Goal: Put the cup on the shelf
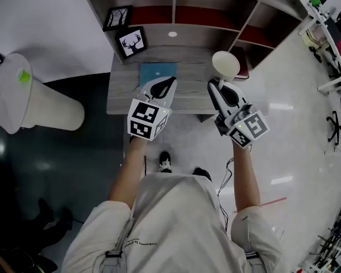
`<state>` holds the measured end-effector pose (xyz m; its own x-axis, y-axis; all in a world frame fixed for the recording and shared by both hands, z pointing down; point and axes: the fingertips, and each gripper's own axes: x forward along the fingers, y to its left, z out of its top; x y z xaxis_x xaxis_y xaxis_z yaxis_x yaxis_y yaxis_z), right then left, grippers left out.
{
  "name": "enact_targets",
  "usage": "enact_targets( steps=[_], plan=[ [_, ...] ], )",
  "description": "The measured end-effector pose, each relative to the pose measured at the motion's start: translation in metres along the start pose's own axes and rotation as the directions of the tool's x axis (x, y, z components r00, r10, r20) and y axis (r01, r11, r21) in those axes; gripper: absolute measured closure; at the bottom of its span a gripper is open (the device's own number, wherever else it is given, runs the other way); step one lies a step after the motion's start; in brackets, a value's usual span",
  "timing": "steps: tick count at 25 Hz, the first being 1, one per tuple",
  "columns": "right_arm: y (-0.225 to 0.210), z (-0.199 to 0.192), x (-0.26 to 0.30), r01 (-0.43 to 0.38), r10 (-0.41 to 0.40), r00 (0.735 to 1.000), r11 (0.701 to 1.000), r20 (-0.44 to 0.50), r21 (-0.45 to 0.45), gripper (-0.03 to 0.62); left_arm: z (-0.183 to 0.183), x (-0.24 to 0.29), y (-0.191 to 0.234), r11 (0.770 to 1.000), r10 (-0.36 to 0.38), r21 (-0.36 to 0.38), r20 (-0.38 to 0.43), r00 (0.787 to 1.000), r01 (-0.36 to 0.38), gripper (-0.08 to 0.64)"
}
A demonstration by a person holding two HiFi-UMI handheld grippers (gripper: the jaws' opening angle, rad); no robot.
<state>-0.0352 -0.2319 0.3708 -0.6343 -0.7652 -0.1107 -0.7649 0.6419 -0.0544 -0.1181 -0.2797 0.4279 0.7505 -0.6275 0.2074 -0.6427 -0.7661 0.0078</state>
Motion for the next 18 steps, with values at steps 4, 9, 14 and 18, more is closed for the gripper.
enact_targets(
  steps=[4,9,14,18],
  plan=[
    [0.007,-0.007,0.02,0.005,-0.005,1.0,1.0,-0.015,0.006,0.571,-0.009,-0.003,0.022,1.0,-0.013,-0.008,-0.018,1.0,0.013,0.551],
    [0.005,-0.01,0.044,-0.03,0.03,0.999,0.999,-0.021,0.018,0.571,-0.004,0.0,0.041,0.999,-0.013,-0.037,-0.007,1.0,0.012,0.551],
    [-0.016,-0.019,0.055,-0.061,0.062,0.998,0.998,-0.03,0.027,0.571,-0.002,0.02,0.049,0.996,0.0,-0.086,0.01,1.0,0.001,0.551],
    [-0.046,-0.023,0.064,-0.099,0.1,0.995,0.995,-0.028,0.031,0.571,0.01,0.047,0.061,0.996,0.049,-0.081,0.025,0.998,-0.047,0.551]
  ],
)
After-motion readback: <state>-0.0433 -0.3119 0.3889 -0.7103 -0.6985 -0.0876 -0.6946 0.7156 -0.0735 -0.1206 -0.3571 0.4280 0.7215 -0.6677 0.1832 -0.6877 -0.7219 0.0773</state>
